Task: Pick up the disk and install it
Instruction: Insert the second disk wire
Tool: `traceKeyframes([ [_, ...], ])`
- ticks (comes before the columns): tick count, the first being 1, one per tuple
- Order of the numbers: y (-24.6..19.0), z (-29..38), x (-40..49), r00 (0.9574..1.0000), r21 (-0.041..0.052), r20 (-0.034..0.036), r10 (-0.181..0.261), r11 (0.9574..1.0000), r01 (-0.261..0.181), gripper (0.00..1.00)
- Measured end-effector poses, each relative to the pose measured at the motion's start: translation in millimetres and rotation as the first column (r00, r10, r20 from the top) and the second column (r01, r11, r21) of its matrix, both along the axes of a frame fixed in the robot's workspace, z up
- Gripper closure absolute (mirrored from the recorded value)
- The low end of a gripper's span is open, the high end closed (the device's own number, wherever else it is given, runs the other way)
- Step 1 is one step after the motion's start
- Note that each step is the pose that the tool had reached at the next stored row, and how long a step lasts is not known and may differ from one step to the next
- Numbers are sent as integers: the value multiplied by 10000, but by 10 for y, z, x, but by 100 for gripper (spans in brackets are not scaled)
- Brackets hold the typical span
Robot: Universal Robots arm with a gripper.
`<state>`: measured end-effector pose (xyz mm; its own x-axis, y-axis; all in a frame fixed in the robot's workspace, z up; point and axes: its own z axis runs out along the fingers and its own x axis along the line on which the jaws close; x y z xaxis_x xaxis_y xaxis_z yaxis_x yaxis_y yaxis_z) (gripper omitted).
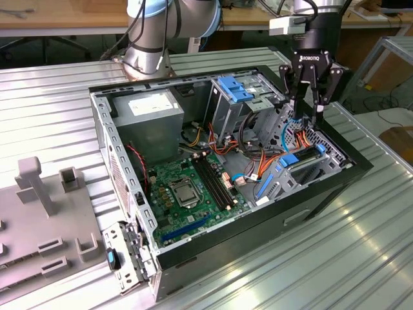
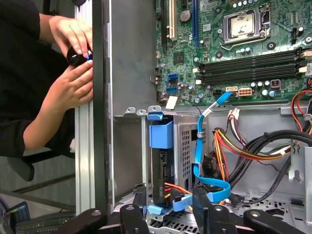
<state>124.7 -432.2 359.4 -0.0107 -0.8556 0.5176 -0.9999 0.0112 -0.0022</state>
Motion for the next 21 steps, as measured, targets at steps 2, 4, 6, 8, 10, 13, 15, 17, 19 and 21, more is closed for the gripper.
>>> traceKeyframes([
  [2,5,0,21,10000,-73,-26,-56,10000,55,51],
  [4,5,0,20,10000,-125,-26,-72,9999,72,59],
  [6,6,0,21,10000,-176,-26,-86,9998,85,59],
  [8,19,0,23,9997,-340,-217,-86,9994,78,59],
  [10,46,-3,32,9985,-426,-548,-91,9991,68,59],
  [13,72,-16,50,9973,-435,-723,-93,9990,61,59],
  [15,87,-24,64,9973,-433,-724,-92,9990,61,59],
  [17,112,-27,91,9973,-432,-724,-93,9990,61,59],
  [19,118,-27,107,9973,-432,-726,-94,9990,62,59],
  [21,119,-27,115,9973,-432,-726,-93,9990,61,59],
])
